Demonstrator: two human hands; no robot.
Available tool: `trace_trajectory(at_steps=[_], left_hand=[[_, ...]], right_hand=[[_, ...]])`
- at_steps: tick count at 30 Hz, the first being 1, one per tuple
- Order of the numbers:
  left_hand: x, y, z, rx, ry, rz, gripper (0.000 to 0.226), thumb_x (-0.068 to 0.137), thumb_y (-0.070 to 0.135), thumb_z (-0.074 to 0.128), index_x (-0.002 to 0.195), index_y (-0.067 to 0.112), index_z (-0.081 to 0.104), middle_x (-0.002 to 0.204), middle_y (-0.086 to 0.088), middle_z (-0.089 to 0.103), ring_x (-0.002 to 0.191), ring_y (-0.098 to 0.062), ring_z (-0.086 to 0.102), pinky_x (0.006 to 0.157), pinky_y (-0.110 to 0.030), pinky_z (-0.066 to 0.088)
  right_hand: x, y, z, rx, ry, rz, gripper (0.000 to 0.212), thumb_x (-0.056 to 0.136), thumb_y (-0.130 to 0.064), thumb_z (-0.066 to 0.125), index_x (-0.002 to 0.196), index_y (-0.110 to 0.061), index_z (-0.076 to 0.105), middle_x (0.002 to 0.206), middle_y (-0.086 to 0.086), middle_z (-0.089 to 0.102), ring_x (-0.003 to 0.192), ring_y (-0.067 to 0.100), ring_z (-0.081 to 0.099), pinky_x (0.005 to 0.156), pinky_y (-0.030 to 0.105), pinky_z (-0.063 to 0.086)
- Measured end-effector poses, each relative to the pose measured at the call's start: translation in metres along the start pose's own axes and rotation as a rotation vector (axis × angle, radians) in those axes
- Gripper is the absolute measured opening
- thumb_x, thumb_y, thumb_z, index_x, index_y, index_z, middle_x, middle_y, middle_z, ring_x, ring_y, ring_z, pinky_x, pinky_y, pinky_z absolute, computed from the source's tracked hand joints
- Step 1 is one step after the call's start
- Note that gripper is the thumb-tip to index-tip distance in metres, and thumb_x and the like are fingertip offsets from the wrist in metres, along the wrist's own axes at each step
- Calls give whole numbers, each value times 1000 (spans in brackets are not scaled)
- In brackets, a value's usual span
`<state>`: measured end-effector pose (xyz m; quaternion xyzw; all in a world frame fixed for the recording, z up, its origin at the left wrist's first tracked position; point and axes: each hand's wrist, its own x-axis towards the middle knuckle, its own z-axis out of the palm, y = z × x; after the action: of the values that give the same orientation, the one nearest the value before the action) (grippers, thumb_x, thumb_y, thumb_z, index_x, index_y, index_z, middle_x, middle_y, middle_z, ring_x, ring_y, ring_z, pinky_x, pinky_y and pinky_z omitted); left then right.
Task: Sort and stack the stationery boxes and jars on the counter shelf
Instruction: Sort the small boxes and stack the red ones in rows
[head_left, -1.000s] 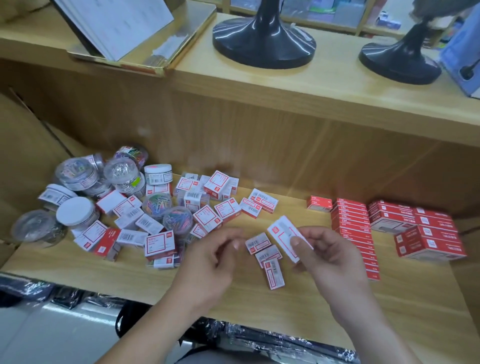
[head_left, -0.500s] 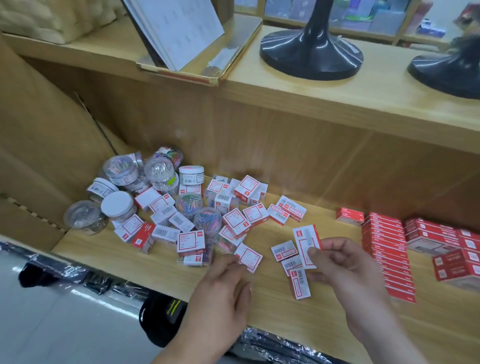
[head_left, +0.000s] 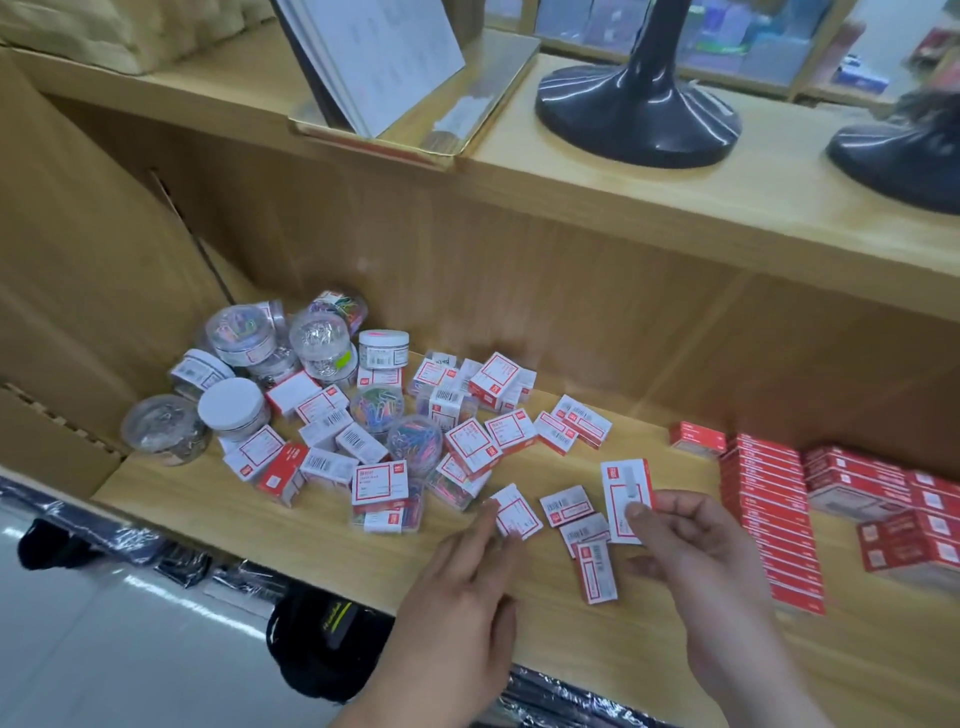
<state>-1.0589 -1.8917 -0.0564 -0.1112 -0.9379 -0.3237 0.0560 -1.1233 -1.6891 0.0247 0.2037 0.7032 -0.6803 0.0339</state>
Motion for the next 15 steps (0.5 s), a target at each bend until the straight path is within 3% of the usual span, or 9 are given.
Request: trace_trajectory(at_steps=[3,5,8,12,15], left_hand=[[25,12,-12,23,116,95,40,84,17,68,123,22,65,138,4,56,115,-19,58,93,-25,49],[57,23,-17,95,113,139,24,90,25,59,112,23,69,123,5,62,110,-20,57,90,-32,51],[121,33,-3,255,35,122,32,94,38,49,112,22,69,114,-1,66,108,-26,57,87,-39,53],[181,39,27,591,-214,-37,55,99,56,44,141,22,52,126,-14,65,122,-37,53,105,-46,36],[191,39,40,627,-232,-44,49,98,61,43,129,24,54,118,-12,68,116,-35,56,101,-45,37]], right_hand=[[3,-1,-5,-2,18,-13,9,88,0,70,95,-3,64,83,8,78,64,12,69,59,34,57],[4,-3,-10,-10,39,-26,9,88,-2,71,95,-4,65,82,9,77,65,15,67,62,39,57],[4,-6,-21,-17,89,-60,8,89,-4,71,96,-6,67,81,10,77,63,17,65,62,41,56],[-1,-7,-41,-6,139,-85,6,89,-5,71,95,-8,69,78,14,75,60,22,62,57,39,55],[-5,-7,-59,15,179,-94,6,89,-4,71,94,-7,69,76,16,74,57,23,60,53,35,54]])
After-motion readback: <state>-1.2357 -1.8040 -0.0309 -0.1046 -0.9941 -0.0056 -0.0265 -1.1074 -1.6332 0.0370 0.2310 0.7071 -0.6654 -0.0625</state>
